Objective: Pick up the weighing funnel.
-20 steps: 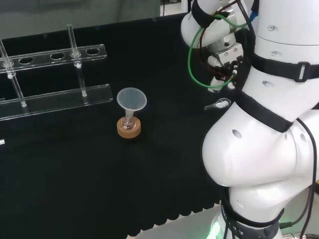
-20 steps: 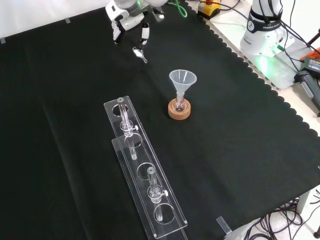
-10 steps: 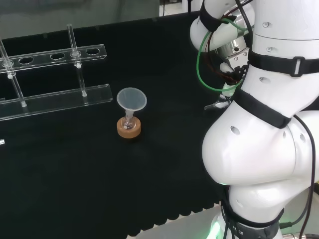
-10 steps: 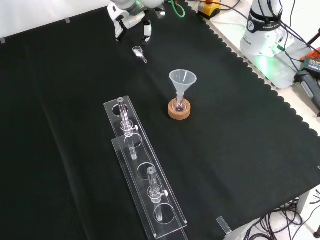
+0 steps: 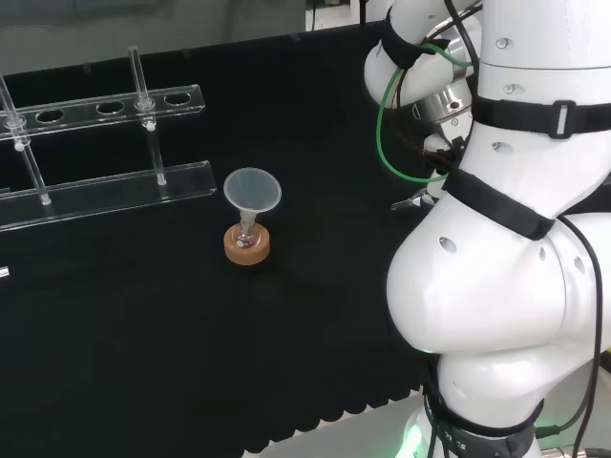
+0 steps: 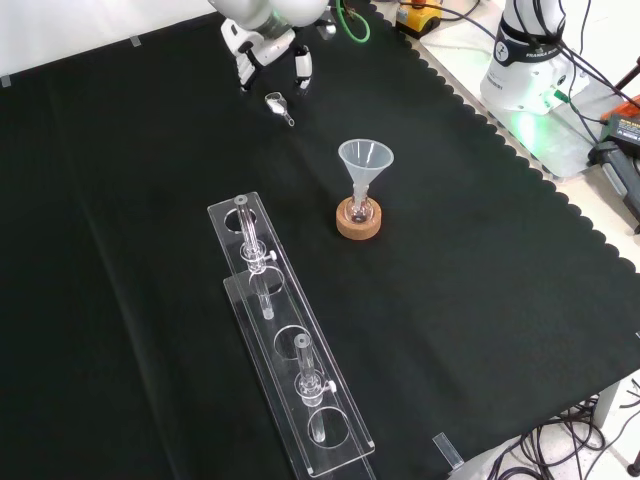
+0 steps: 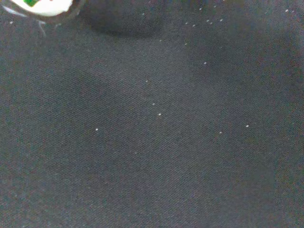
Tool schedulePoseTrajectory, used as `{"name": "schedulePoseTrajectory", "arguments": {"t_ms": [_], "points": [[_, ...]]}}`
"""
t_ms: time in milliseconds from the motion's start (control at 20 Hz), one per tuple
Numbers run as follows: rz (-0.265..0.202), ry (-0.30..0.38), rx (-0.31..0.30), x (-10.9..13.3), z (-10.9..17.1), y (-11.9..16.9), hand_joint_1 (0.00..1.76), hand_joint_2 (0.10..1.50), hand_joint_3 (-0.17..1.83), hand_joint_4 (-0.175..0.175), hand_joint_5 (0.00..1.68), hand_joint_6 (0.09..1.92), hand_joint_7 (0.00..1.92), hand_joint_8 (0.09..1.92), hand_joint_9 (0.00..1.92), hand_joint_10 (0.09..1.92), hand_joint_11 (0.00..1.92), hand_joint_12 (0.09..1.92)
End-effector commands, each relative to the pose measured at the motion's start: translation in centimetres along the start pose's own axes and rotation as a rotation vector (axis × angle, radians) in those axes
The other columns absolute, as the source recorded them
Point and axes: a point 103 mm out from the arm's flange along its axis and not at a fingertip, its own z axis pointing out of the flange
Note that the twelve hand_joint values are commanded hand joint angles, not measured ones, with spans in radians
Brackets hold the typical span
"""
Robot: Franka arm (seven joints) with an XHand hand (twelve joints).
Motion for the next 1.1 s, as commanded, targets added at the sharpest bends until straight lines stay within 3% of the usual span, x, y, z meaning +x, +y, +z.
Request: {"name": "schedulePoseTrajectory", "arguments": {"t_ms": [50, 200, 400, 600, 750, 900, 1100], "points": [[-0.035, 0.017, 0.006, 1.37, 0.82, 0.99, 0.76, 0.57, 0.49, -0.081, 0.37, 0.35, 0.42, 0.78, 0.5, 0.73, 0.52, 1.31], [-0.044, 0.021, -0.003, 1.69, 1.16, 1.35, 0.76, 0.57, 0.49, -0.079, 0.4, 0.36, 0.45, 0.78, 0.51, 0.74, 0.52, 1.31], [-0.046, 0.028, -0.029, 1.61, 1.64, 1.55, 0.77, 0.58, 0.47, -0.069, 0.5, 0.43, 0.62, 0.73, 0.63, 0.68, 0.57, 1.28], [-0.043, 0.031, -0.053, 1.32, 1.72, 1.46, 0.78, 0.59, 0.48, -0.056, 0.67, 0.79, 0.91, 0.76, 0.92, 0.6, 0.69, 1.23], [-0.05, 0.023, -0.05, 1.36, 1.74, 1.51, 0.83, 0.6, 0.5, -0.095, 0.91, 0.88, 1.15, 0.85, 1.22, 0.56, 0.92, 1.09], [-0.05, 0.02, -0.049, 1.42, 1.76, 1.54, 0.86, 0.6, 0.51, -0.153, 1.04, 0.87, 1.29, 0.87, 1.4, 0.51, 1.07, 0.97], [-0.047, 0.023, -0.059, 1.56, 1.74, 1.59, 0.89, 0.62, 0.51, -0.175, 1.16, 0.84, 1.41, 0.82, 1.56, 0.44, 1.21, 0.86]]}}
